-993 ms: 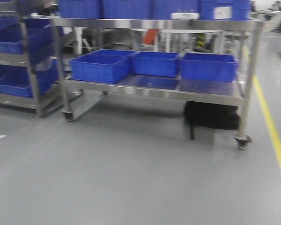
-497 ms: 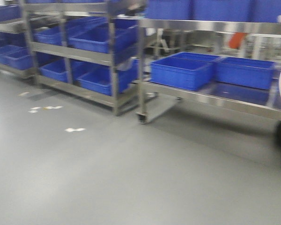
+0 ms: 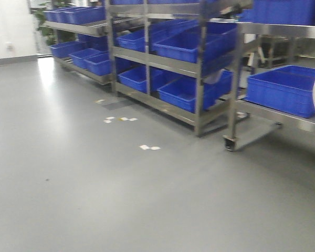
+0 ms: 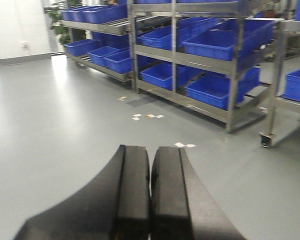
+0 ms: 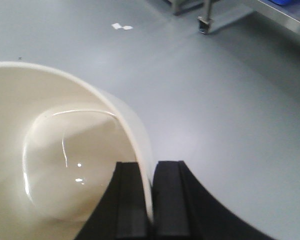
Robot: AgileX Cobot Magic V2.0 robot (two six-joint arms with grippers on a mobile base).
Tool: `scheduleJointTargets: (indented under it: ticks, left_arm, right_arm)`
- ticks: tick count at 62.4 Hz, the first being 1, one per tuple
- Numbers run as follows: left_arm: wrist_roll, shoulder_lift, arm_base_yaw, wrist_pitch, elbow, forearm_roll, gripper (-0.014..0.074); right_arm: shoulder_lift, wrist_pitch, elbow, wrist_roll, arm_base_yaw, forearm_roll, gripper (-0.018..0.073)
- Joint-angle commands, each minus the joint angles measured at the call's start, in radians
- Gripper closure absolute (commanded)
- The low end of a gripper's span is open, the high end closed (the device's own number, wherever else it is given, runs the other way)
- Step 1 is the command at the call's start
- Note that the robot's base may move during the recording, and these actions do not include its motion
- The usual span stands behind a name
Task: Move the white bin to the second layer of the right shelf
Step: 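Drive toward the windows carrying the bin in the right gripper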
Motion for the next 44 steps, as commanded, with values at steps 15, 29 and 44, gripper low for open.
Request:
scheduleJointTargets:
  ticks: [15, 29, 44]
  left_arm:
    - [-0.005, -0.017, -0.004, -0.08, 0.027, -0.008, 0.0512]
    - [-0.005, -0.017, -0.004, -0.08, 0.027, -0.008, 0.0512]
    - [-0.005, -0.017, -0.004, -0.08, 0.027, -0.008, 0.0512]
  right_arm:
    - [0.004, -0.093, -0.03, -0.002, -0.005, 0.0, 0.0504]
    - [0.004, -0.093, -0.03, -0.002, -0.005, 0.0, 0.0504]
    - [0.004, -0.093, -0.03, -0.002, -0.005, 0.0, 0.0504]
